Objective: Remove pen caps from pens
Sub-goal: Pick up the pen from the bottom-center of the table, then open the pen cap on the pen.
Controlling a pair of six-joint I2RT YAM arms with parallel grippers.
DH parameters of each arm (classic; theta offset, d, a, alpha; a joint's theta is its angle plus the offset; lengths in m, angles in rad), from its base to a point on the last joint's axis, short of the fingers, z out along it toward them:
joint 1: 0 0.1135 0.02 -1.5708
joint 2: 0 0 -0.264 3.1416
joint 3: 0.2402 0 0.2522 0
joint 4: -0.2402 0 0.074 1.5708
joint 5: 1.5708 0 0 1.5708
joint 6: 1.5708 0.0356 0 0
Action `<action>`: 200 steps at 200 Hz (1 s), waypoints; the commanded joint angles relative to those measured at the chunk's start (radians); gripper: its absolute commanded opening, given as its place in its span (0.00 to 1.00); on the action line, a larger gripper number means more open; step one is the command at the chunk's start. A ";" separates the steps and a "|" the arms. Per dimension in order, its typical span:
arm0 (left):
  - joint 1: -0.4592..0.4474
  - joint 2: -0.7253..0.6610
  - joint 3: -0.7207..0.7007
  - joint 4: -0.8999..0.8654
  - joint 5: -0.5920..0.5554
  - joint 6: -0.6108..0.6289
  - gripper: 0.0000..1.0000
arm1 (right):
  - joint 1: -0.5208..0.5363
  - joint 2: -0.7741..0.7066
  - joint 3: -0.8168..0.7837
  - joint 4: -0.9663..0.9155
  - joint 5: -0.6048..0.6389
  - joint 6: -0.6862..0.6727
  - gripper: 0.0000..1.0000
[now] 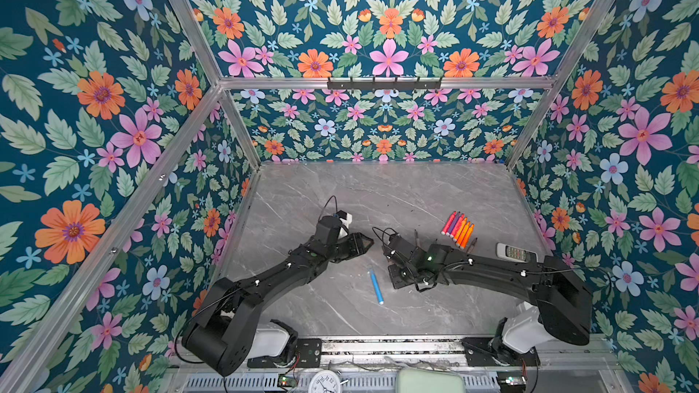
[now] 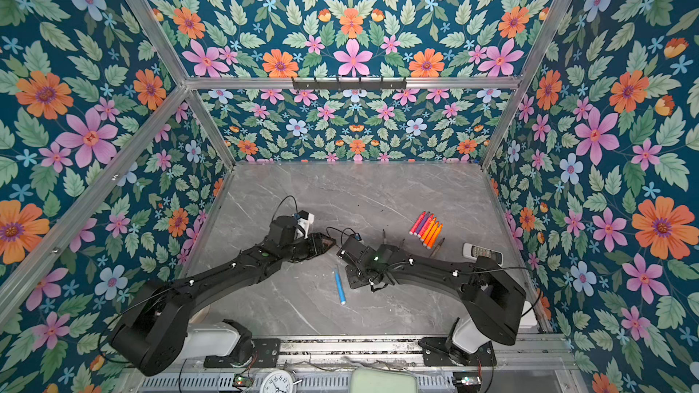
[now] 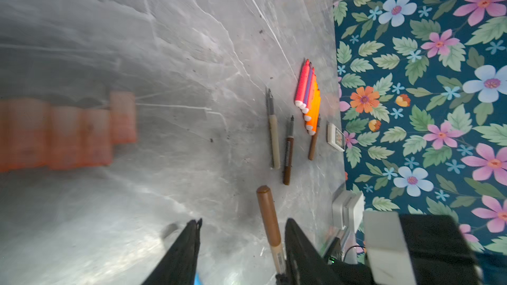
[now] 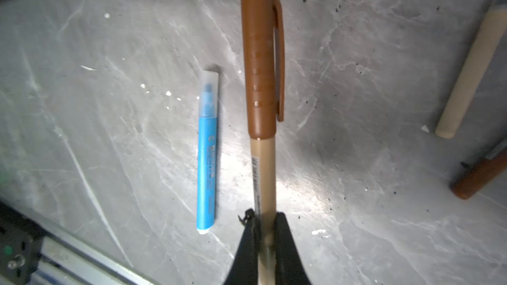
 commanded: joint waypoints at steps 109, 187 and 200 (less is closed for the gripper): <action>-0.148 0.185 0.093 0.243 0.013 -0.135 0.20 | -0.009 -0.096 0.008 -0.029 -0.026 -0.023 0.00; -0.081 0.205 0.239 0.101 0.000 -0.036 0.00 | 0.037 -0.098 -0.043 0.028 -0.085 0.016 0.00; -0.055 0.213 0.268 0.095 0.014 -0.033 0.00 | 0.052 -0.093 -0.058 0.042 -0.088 0.033 0.00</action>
